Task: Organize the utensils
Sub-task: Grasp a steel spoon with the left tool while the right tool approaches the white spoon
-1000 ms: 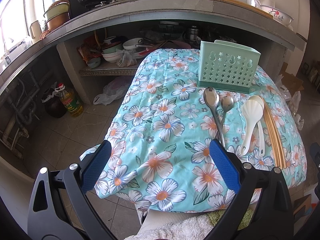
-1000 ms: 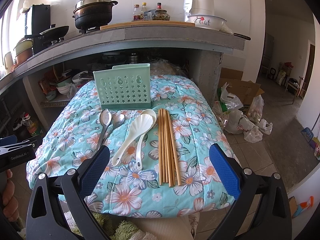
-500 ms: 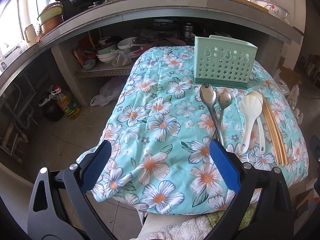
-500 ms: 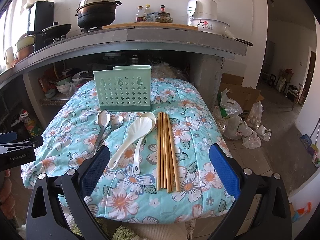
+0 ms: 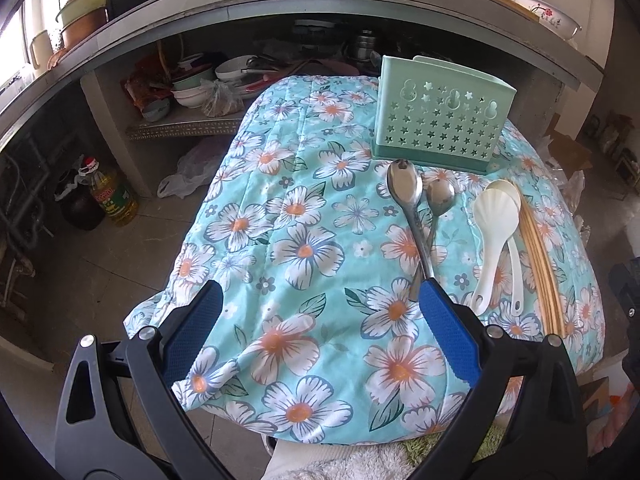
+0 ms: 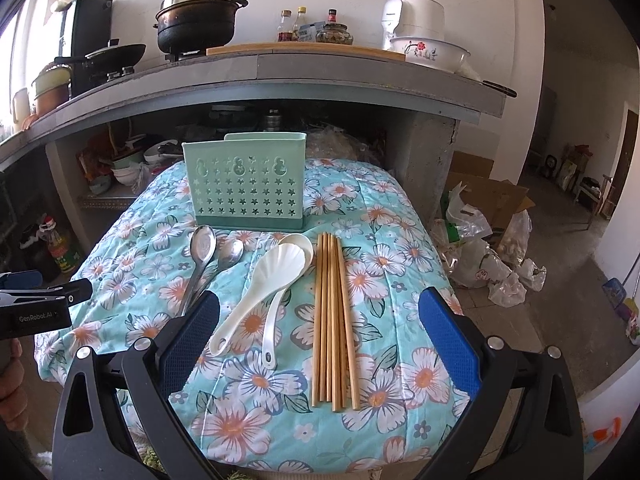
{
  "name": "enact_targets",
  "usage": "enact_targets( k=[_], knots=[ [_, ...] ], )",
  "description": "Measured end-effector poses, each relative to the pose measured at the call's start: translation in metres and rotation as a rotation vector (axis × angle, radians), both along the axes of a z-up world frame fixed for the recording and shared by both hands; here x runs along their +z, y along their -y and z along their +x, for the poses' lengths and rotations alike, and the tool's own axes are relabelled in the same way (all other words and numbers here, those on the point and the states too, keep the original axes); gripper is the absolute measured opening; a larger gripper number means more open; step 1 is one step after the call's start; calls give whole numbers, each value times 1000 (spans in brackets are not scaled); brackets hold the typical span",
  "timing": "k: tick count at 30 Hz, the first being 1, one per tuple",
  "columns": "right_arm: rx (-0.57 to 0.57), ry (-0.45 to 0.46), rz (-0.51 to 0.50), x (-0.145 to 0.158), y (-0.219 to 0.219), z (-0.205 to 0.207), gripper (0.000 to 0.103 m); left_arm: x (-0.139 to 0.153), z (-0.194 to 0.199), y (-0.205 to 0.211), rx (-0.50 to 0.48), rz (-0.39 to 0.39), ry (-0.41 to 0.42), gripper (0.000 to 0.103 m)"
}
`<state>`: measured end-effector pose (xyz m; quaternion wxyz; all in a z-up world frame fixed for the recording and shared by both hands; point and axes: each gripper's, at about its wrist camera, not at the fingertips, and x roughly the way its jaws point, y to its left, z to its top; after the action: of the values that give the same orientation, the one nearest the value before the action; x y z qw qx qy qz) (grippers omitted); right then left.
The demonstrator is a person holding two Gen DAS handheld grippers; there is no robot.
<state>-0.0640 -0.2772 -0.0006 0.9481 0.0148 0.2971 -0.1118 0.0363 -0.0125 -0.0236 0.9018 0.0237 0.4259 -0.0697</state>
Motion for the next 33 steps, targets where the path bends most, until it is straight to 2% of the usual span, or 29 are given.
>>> enact_targets(
  k=[4,8,12,15,19,23,25,26,27,29,33],
  knots=[
    [14,15,20,0,1,0,97,1,4,-1,-88,-94,9,95],
    [57,40,49,-1,2,4,97,3,10,-4,-120,-198,42,95],
    [81,43,66,-3,5,14,97,0,29,3,-129,-195,3,95],
    [121,29,90,-5,5,26,97,-4,46,4,-136,-229,-32,95],
    [183,7,127,-10,7,46,96,-10,67,9,-157,-241,-25,95],
    [225,-28,193,-15,15,69,87,-15,90,23,-227,-202,-12,95],
    [233,-52,242,-19,22,81,78,-18,103,31,-272,-184,-6,95],
    [237,-64,267,-22,25,87,76,-20,109,35,-295,-169,-7,93],
    [241,-77,291,-25,28,92,72,-23,116,40,-320,-155,-10,84],
    [251,-96,335,-30,32,101,67,-30,130,50,-367,-134,-26,74],
    [276,-123,369,-37,32,115,61,-48,162,62,-424,-137,-92,55]
  ],
)
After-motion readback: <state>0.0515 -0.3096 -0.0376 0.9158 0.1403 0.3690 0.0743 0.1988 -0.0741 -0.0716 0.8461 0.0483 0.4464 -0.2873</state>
